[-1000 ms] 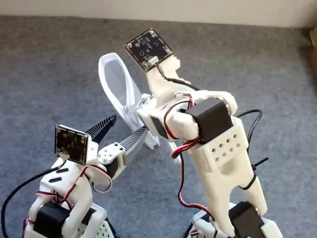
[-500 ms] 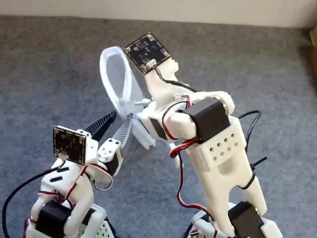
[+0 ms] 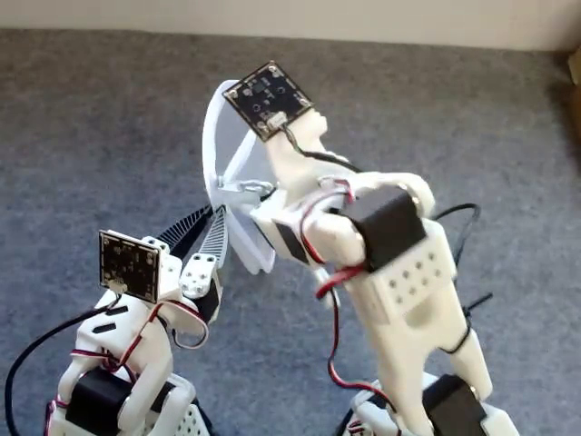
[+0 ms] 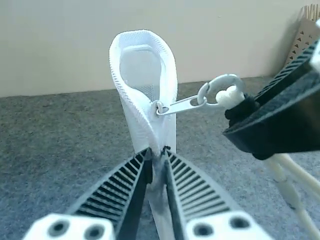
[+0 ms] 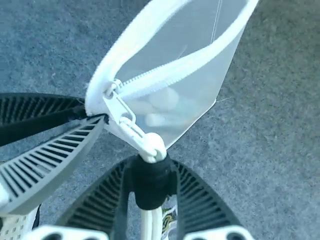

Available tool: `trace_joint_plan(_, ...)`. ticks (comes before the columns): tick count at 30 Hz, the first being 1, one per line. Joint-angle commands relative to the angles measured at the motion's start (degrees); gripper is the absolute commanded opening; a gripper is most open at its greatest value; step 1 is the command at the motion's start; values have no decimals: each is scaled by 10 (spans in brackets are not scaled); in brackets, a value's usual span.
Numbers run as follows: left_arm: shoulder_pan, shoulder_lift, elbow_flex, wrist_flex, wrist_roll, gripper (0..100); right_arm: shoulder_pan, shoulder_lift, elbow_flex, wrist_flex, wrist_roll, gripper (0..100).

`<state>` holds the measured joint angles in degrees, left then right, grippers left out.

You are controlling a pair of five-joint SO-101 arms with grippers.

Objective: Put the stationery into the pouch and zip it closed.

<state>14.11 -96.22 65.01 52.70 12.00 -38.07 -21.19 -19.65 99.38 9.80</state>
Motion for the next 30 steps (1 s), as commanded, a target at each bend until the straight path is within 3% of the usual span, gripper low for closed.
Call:
trace_joint_plan(1,-12,-7,-4,-9,-2,6,1,-58,1,7,3,4)
trace_joint_plan(15,-12,-8,-19,11,-16,6,8,-156,178,-105,4,4)
trace_joint_plan(24,28,-8,-39,49,-47,5,49,-204,278,-202,4,4)
trace_joint_plan(30,29,-8,-41,47,-54,6,51,-245,301,-210,5,4)
